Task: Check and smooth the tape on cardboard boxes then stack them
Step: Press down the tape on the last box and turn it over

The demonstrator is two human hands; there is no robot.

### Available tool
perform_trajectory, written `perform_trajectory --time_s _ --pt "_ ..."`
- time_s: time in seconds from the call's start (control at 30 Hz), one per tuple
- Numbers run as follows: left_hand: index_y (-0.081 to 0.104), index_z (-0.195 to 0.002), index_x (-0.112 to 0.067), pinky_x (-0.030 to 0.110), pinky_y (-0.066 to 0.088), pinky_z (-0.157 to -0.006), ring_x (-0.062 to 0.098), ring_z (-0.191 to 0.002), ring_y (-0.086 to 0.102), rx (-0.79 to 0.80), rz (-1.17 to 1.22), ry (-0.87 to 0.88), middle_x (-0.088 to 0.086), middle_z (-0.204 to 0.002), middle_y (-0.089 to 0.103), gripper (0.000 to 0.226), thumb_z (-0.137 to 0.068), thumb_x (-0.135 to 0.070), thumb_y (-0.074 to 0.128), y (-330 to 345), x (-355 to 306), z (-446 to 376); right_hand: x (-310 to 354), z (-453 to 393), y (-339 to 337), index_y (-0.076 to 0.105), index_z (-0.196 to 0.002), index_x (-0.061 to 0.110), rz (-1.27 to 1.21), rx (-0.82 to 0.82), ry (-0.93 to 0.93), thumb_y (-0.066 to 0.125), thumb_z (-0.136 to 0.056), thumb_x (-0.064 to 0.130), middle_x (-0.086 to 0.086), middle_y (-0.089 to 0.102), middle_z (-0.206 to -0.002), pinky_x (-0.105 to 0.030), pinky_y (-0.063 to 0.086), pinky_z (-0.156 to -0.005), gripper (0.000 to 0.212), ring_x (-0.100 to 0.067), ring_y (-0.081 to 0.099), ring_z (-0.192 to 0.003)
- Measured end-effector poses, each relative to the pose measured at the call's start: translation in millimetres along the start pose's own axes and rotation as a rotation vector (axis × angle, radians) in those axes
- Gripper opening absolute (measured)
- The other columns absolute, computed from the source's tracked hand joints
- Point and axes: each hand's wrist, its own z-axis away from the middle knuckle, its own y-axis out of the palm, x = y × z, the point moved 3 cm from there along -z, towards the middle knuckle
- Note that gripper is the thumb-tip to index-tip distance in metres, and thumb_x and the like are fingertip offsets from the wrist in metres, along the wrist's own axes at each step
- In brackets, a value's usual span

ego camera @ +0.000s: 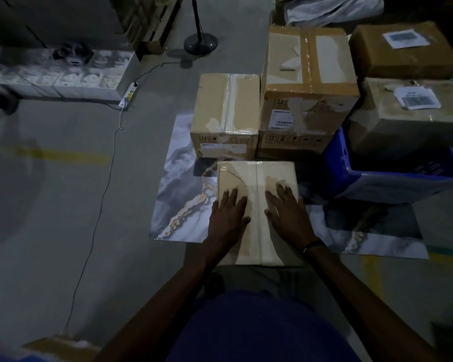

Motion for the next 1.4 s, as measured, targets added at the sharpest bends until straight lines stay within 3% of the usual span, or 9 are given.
perform_trajectory --time_s 0.23,0.47,0.73,0.93,1.03,1.27,1.4 --pt "0.026 -0.16 -0.022 0.051 0.02 -0.124 0.031 -0.157 0.004 0.047 0.02 -0.028 0.01 -0.171 0.007 0.065 -0.103 -0.038 0.053 8.4 -6.6 13.0 4.6 17.6 12.2 0.023 -0.161 0.026 -0.056 0.035 0.004 0.045 -0.107 0.033 -0.007 0.005 -0.171 -0.051 0.013 -0.125 0.059 -0.026 0.001 -0.158" --pt "0.035 -0.157 -0.015 0.046 0.026 -0.121 0.035 -0.156 0.011 0.056 0.123 -0.022 0.014 -0.169 0.013 0.064 -0.101 -0.03 0.06 16.8 -21.5 47.4 8.7 53.8 7.1 0.035 -0.158 0.014 -0.136 0.054 -0.082 0.057 -0.103 0.023 -0.017 0.016 -0.168 -0.047 0.023 -0.125 0.06 -0.035 0.014 -0.156" --pt "0.036 -0.156 -0.013 0.046 0.02 -0.123 0.035 -0.156 0.009 0.027 0.172 -0.042 0.014 -0.169 0.014 0.06 -0.102 -0.025 0.059 20.9 -28.1 60.4 11.6 70.1 20.3 0.033 -0.159 0.016 -0.111 0.047 -0.076 0.054 -0.104 0.019 -0.014 0.015 -0.169 -0.048 0.026 -0.124 0.059 -0.032 0.01 -0.157" --pt "0.049 -0.149 -0.014 0.051 0.032 -0.117 0.038 -0.153 0.021 -0.017 0.176 0.011 0.016 -0.164 0.028 0.051 -0.101 -0.025 0.061 30.5 -31.3 93.2 9.0 104.6 30.6 0.035 -0.158 0.014 -0.145 0.023 -0.144 0.051 -0.105 0.021 -0.015 0.021 -0.167 -0.049 0.028 -0.123 0.055 -0.035 0.016 -0.155" --pt "0.047 -0.151 -0.016 0.052 0.031 -0.119 0.034 -0.155 0.017 -0.022 0.186 -0.005 0.012 -0.166 0.026 0.051 -0.103 -0.027 0.058 37.5 -29.1 99.2 9.8 110.5 37.0 0.032 -0.159 0.017 -0.112 0.021 -0.134 0.042 -0.107 0.026 -0.013 0.019 -0.168 -0.048 0.03 -0.122 0.054 -0.033 0.013 -0.156" --pt "0.025 -0.16 -0.019 0.056 0.018 -0.124 0.031 -0.157 0.006 0.073 0.116 -0.054 0.009 -0.17 0.01 0.078 -0.097 -0.046 0.063 17.3 -30.0 48.3 15.6 75.5 25.9 0.024 -0.161 0.018 -0.077 0.021 -0.094 0.035 -0.109 0.032 -0.01 0.012 -0.17 -0.053 0.022 -0.122 0.055 -0.033 0.008 -0.157" --pt "0.007 -0.164 -0.02 0.057 0.005 -0.124 0.033 -0.156 -0.006 0.19 0.046 -0.022 0.011 -0.17 -0.005 0.123 -0.074 -0.065 0.078 -2.4 -16.4 6.2 14.0 28.1 14.7 0.02 -0.162 0.019 -0.032 0.055 -0.077 0.04 -0.107 0.029 -0.012 0.009 -0.17 -0.055 0.021 -0.123 0.059 -0.035 0.006 -0.157"
